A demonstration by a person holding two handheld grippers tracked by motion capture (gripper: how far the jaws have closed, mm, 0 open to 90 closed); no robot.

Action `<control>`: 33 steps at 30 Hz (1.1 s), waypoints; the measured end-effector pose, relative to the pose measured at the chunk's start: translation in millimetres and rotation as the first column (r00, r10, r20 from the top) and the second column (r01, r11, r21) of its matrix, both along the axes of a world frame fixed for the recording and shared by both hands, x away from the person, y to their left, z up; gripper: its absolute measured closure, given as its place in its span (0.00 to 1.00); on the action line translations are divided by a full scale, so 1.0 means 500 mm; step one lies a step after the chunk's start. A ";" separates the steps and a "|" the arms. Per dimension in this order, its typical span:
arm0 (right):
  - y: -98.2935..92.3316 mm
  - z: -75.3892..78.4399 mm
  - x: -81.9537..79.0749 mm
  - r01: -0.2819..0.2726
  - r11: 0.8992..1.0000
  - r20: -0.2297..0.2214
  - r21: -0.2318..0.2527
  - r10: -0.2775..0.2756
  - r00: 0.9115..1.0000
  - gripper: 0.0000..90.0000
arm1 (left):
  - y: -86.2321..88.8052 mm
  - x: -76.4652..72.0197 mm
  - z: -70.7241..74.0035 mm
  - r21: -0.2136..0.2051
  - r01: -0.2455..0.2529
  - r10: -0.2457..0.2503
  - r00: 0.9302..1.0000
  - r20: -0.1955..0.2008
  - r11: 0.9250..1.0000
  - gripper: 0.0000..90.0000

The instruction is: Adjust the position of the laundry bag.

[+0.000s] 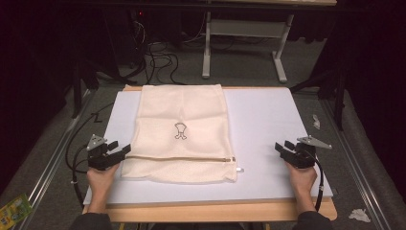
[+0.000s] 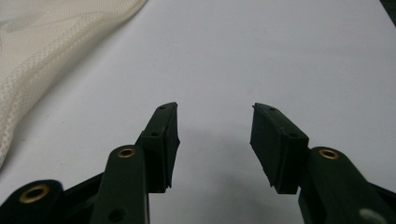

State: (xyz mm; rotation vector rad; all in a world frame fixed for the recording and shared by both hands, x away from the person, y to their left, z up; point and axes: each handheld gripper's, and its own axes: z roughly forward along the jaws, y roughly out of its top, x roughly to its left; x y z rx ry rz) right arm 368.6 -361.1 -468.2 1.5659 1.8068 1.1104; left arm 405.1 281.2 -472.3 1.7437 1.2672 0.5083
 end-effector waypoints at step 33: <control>0.047 0.010 0.003 -0.090 0.996 -0.039 0.022 0.091 0.995 0.62 | -0.029 0.003 0.020 0.033 0.042 -0.040 0.998 -0.056 0.999 0.45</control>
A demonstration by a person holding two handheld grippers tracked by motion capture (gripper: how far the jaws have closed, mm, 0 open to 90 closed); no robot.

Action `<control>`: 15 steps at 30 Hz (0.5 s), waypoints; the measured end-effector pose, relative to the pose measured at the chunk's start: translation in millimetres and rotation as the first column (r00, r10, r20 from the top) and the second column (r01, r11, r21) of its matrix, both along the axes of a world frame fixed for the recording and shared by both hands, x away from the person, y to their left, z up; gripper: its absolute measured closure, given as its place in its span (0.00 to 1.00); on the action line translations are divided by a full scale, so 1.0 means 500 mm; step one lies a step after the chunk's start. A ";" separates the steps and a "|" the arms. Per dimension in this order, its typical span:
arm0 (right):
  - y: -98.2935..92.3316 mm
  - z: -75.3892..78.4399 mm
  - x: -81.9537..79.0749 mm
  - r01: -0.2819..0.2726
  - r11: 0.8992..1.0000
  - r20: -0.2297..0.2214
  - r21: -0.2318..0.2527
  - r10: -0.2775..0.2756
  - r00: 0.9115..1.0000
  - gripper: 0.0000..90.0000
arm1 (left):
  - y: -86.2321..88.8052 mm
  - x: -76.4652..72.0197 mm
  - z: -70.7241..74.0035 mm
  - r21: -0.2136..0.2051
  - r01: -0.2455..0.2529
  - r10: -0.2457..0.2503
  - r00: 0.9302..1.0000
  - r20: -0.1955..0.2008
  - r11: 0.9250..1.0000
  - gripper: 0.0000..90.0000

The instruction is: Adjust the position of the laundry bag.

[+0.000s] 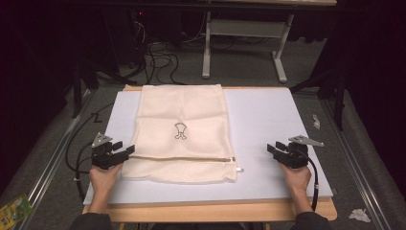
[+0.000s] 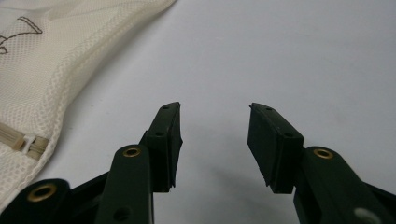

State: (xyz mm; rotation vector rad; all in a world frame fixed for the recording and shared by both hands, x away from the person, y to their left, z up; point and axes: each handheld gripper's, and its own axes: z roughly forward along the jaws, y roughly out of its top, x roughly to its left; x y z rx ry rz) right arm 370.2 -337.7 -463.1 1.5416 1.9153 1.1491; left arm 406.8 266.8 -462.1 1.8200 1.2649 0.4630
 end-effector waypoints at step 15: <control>0.060 0.005 0.018 -0.088 0.996 -0.029 -0.001 0.088 0.996 0.65 | -0.021 0.008 0.012 0.041 0.005 -0.004 1.000 -0.029 0.999 0.43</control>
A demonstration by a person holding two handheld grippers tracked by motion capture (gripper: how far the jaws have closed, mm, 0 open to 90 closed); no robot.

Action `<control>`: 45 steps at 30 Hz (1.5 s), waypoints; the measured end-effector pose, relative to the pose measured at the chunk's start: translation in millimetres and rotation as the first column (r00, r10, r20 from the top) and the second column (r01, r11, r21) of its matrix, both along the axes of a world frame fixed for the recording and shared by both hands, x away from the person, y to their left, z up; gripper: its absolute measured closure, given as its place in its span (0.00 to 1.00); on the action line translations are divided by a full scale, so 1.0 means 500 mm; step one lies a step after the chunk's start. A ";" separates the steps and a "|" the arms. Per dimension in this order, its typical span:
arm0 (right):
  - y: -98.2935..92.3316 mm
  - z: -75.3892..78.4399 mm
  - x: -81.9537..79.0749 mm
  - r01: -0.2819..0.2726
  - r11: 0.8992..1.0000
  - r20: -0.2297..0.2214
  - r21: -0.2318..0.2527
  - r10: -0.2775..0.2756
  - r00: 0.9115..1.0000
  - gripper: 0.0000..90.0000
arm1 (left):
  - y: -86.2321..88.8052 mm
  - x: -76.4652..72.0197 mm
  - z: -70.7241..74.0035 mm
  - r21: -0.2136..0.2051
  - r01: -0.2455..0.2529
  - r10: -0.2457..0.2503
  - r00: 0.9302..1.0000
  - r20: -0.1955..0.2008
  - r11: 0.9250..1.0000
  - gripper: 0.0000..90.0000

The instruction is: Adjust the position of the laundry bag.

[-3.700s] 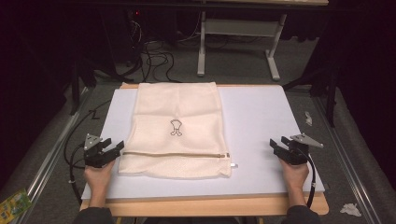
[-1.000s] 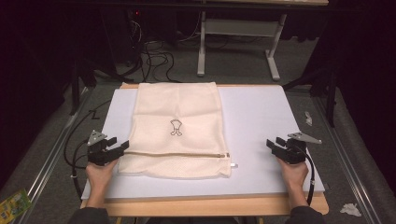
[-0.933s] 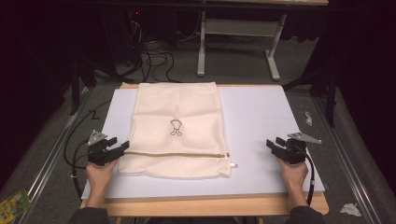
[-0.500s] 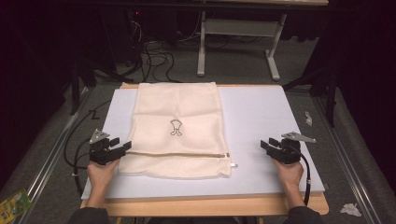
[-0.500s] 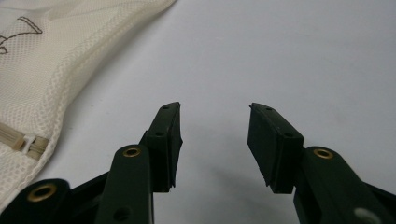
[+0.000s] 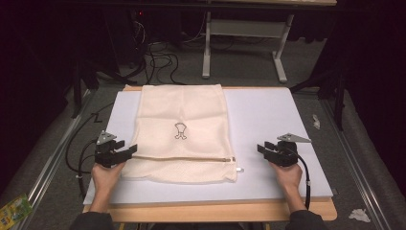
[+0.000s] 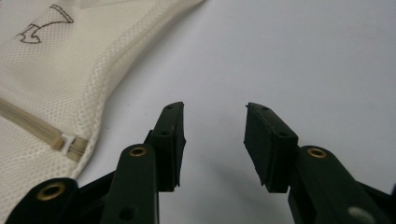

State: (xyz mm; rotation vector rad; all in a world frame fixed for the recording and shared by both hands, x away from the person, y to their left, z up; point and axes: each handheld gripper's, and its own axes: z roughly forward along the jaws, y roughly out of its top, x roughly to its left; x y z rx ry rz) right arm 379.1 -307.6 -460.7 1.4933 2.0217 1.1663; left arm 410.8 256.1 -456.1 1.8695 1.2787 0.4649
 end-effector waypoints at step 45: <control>0.207 -0.011 0.075 -0.205 0.979 -0.253 -0.008 0.196 0.947 0.68 | -0.024 0.048 -0.025 0.029 -0.049 0.054 0.972 -0.229 0.998 0.45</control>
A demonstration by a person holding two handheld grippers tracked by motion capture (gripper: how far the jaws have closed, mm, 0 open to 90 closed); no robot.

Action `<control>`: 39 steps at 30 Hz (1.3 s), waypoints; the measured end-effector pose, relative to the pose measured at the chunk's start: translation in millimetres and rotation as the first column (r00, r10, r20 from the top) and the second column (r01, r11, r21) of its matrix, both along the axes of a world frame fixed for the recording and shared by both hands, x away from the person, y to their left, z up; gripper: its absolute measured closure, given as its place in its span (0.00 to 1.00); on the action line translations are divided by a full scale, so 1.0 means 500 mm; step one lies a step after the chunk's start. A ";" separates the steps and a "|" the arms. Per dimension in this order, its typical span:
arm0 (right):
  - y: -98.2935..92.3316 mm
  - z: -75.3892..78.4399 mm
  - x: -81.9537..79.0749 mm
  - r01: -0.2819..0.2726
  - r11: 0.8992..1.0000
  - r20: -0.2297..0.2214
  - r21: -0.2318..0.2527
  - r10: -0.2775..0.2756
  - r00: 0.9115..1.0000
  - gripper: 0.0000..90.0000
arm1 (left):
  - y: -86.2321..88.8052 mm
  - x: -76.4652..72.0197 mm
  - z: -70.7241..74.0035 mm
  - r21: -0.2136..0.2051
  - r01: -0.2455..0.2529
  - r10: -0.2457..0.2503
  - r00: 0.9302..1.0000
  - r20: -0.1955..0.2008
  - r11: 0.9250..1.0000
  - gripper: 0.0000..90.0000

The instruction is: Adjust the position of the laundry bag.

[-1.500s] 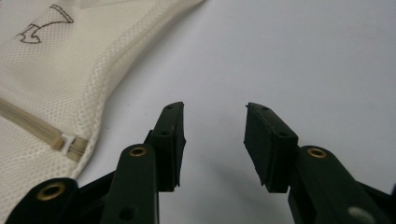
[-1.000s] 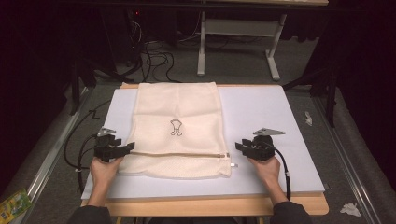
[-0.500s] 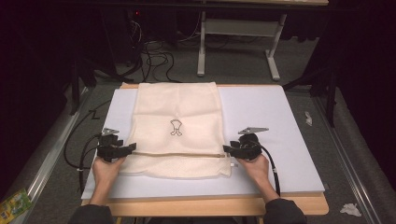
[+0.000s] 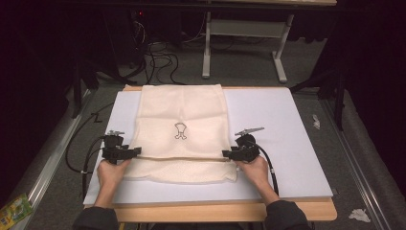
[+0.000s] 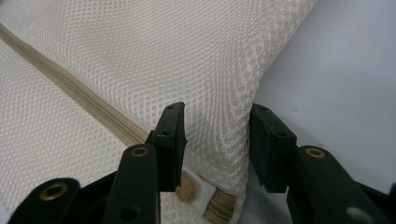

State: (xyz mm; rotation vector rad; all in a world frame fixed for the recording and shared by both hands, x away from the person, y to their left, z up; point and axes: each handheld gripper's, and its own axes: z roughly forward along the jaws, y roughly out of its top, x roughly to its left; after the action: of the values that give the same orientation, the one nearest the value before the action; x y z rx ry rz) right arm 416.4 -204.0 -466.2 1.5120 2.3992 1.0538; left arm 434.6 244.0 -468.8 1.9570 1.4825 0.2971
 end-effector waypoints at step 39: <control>-0.075 0.031 -0.001 -0.007 1.000 0.054 0.004 0.007 0.998 0.97 | -0.071 0.005 0.037 0.008 0.110 -0.110 0.988 0.110 0.994 0.96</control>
State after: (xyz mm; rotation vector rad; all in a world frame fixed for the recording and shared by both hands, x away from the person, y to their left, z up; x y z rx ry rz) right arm 415.8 -241.2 -450.8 1.4580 2.3690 1.0877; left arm 437.0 208.5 -450.2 1.9825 1.3001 0.3525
